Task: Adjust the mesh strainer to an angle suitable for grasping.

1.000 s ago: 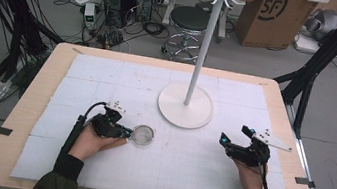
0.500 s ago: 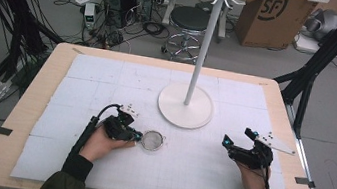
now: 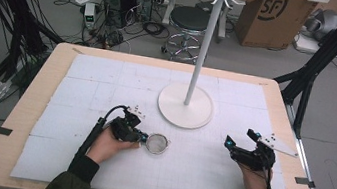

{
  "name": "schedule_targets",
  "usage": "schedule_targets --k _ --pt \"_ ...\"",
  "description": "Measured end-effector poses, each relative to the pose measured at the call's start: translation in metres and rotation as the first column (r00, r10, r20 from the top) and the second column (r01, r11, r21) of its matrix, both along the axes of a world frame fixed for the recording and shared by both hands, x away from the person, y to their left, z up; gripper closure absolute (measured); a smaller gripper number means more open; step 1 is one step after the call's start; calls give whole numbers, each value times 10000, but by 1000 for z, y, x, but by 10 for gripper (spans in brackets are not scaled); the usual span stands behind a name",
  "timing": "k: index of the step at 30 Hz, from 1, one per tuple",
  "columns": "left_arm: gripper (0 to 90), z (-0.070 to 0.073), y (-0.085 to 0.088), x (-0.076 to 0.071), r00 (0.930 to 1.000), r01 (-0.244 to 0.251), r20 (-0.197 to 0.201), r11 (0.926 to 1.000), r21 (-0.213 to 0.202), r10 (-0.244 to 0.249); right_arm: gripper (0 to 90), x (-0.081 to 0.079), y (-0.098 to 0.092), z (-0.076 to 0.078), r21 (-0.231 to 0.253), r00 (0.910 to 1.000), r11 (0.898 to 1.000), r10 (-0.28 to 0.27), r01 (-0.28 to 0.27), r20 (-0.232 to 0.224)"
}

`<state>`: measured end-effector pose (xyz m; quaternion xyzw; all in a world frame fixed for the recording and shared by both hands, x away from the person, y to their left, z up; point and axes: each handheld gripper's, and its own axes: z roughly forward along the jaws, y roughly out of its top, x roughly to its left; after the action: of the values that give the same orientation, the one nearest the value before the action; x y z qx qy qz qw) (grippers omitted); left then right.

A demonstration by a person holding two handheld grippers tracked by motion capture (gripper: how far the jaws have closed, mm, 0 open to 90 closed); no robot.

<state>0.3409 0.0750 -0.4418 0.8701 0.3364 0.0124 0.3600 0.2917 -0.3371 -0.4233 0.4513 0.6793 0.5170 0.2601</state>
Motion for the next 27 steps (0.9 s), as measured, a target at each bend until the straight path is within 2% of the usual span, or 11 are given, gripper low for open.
schedule_targets --k 2,6,7,13,19,22,24,27 --pt "900 0 -6 -2 9999 42 101 9999 115 -43 72 0 0 0 -13 10000 10000 1 -1 -10" --pt "900 0 -18 -4 9998 101 179 9999 20 -102 72 -1 -2 0 -36 10000 10000 -42 42 16" --pt "900 0 -20 -4 9995 222 222 9997 110 -224 72 -1 -2 -1 -13 10000 10000 -58 58 38" --pt "900 -1 -30 -6 9996 190 216 9998 -25 -190 72 -2 -4 -1 -37 9999 10000 -92 92 54" --pt "900 0 -33 -7 9995 125 274 9999 103 -128 72 -3 -5 -1 -20 9999 9999 -155 155 24" --pt "900 1 -32 -7 9993 227 287 9997 66 -229 72 -3 -5 -1 -47 9999 9999 -160 160 47" --pt "900 4 -26 -8 9991 125 409 9998 127 -130 72 -3 -7 0 -37 9998 9998 -191 191 72" --pt "900 14 -6 -11 9979 -272 582 9991 -320 290 72 -3 -8 0 90 9997 9997 -235 235 49"
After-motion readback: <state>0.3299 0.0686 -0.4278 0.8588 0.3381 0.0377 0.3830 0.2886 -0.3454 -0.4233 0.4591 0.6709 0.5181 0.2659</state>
